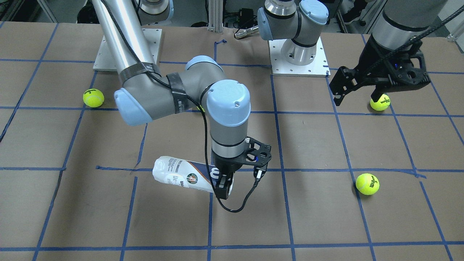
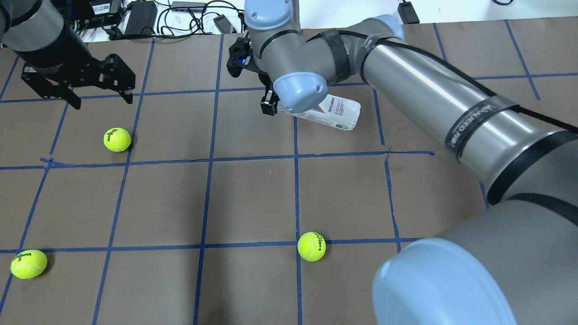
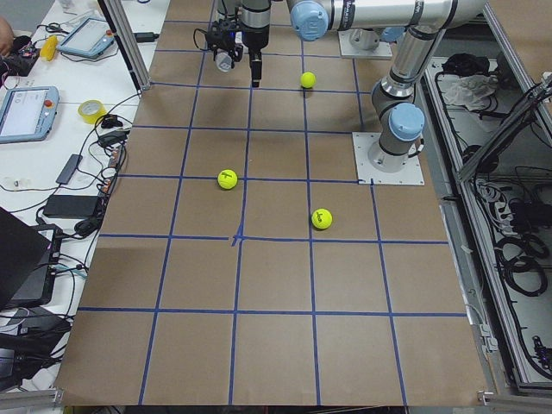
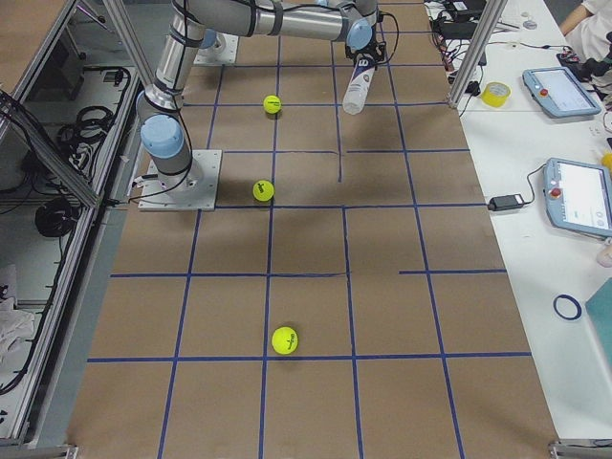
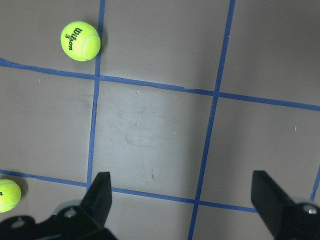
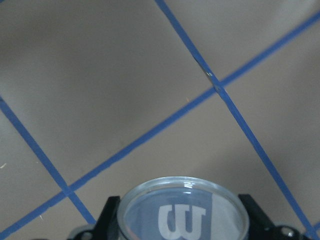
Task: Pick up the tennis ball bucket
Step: 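Lower the can and lay it on its side, then open the right gripper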
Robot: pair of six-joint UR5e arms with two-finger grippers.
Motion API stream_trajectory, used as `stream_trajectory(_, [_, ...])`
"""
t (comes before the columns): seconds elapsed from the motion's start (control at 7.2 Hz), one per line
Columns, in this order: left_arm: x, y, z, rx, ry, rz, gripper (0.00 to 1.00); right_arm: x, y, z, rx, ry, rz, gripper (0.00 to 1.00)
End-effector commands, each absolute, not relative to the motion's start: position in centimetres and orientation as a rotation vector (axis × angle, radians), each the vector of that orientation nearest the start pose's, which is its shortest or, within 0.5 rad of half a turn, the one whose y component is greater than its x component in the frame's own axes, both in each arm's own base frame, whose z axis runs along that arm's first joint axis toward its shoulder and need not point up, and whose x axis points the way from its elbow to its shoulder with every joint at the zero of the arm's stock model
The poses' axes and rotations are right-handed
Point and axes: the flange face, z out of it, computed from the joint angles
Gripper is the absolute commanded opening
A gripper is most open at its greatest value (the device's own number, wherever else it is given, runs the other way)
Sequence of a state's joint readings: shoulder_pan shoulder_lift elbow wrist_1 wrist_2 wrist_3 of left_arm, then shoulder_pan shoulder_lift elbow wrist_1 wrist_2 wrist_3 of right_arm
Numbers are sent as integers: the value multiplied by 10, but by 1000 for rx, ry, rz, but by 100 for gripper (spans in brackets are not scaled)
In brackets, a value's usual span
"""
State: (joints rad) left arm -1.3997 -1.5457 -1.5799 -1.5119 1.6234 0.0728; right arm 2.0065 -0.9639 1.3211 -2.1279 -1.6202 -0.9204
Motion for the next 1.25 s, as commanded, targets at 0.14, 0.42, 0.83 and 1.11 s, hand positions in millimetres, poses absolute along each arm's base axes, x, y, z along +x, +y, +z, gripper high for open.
stream_trajectory(0.14, [-7, -501, 516, -194, 3057, -127, 100, 464, -560, 239, -2351, 2228, -347, 34])
stream_trajectory(0.42, [3, -497, 521, -227, 3055, -136, 100, 480, -541, 227, -2369, 2211, -326, 39])
stream_trajectory(0.83, [4, -495, 516, -230, 3057, -122, 100, 487, -535, 225, -2319, 2244, -327, 51])
stream_trajectory(1.11, [6, -501, 508, -234, 3055, -133, 100, 488, -537, 230, -2176, 2366, -338, 100])
